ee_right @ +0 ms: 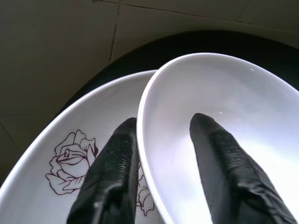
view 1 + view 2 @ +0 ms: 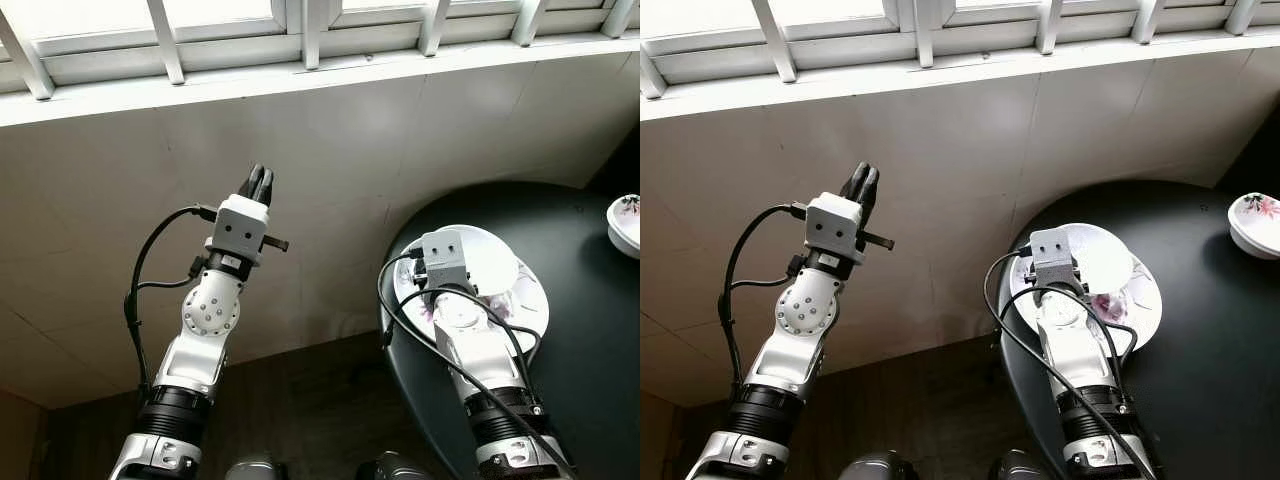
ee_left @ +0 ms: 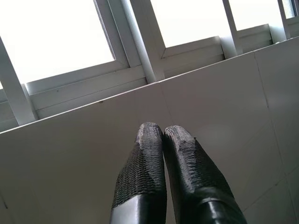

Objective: Kitchen organization

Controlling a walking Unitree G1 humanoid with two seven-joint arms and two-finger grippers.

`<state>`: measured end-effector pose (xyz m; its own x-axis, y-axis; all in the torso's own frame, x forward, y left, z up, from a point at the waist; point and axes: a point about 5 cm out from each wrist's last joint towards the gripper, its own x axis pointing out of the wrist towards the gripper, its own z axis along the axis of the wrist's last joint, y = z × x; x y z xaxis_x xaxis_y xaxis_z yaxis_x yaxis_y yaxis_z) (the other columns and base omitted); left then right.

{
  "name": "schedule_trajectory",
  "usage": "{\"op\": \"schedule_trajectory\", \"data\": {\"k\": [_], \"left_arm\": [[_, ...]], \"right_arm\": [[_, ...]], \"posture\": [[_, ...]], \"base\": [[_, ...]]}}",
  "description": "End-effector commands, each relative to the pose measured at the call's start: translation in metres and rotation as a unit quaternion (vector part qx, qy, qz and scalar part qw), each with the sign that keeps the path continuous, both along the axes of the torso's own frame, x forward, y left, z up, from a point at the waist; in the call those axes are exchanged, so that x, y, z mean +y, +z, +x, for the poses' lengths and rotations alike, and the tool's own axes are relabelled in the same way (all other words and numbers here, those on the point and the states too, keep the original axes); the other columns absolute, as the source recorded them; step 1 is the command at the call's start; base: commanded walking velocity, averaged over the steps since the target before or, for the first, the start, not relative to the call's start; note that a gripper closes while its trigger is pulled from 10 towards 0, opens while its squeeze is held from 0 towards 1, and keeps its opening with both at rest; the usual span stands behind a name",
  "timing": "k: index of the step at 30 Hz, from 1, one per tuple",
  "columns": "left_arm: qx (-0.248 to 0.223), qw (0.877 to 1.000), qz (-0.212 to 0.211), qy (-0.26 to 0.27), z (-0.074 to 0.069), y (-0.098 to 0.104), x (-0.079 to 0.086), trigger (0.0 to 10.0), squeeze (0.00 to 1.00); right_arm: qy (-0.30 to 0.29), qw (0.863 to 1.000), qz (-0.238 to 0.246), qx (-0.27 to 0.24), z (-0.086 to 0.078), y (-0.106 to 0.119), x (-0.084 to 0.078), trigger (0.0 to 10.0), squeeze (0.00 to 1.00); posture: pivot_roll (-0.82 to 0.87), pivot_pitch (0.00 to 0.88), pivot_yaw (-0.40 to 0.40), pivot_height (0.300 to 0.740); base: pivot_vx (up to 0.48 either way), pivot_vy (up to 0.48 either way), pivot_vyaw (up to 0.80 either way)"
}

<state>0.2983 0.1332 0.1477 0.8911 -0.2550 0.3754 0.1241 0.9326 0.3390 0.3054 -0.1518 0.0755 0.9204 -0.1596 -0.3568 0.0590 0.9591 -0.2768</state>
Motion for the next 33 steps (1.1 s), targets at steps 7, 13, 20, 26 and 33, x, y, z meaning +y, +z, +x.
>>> {"op": "schedule_trajectory", "data": {"k": [7, 13, 20, 26, 33], "left_arm": [[0.003, 1.000, 0.008, 0.000, 0.002, -0.001, 0.000, 10.0, 0.00], [0.005, 1.000, 0.009, 0.001, 0.002, -0.002, 0.001, 10.0, 0.00], [0.007, 1.000, 0.008, 0.002, 0.002, -0.003, 0.001, 10.0, 0.00], [0.009, 1.000, -0.006, 0.001, 0.001, -0.003, 0.001, 10.0, 0.00], [0.014, 1.000, -0.021, 0.002, 0.002, -0.003, 0.002, 10.0, 0.00]], "right_arm": [[0.007, 1.000, -0.007, -0.016, 0.001, 0.006, 0.000, 0.0, 0.00], [0.013, 0.999, -0.021, -0.029, 0.002, 0.009, 0.001, 0.0, 0.00], [0.017, 0.994, -0.064, -0.082, 0.005, 0.023, 0.001, 0.0, 0.00], [0.029, 0.979, -0.112, -0.165, 0.007, 0.047, 0.004, 0.0, 0.00], [0.027, 0.972, -0.109, -0.205, 0.007, 0.057, 0.005, 0.0, 0.00]], "posture": [[0.15, 0.000, -0.026, 0.740], [0.16, 0.000, -0.028, 0.740], [0.16, 0.000, -0.028, 0.740], [0.15, 0.000, -0.028, 0.740], [0.15, 0.000, -0.030, 0.740]], "base": [[0.000, 0.000, 0.00], [0.000, 0.000, 0.00], [0.000, 0.000, 0.00], [0.000, 0.000, 0.00], [0.000, 0.000, 0.00]]}}
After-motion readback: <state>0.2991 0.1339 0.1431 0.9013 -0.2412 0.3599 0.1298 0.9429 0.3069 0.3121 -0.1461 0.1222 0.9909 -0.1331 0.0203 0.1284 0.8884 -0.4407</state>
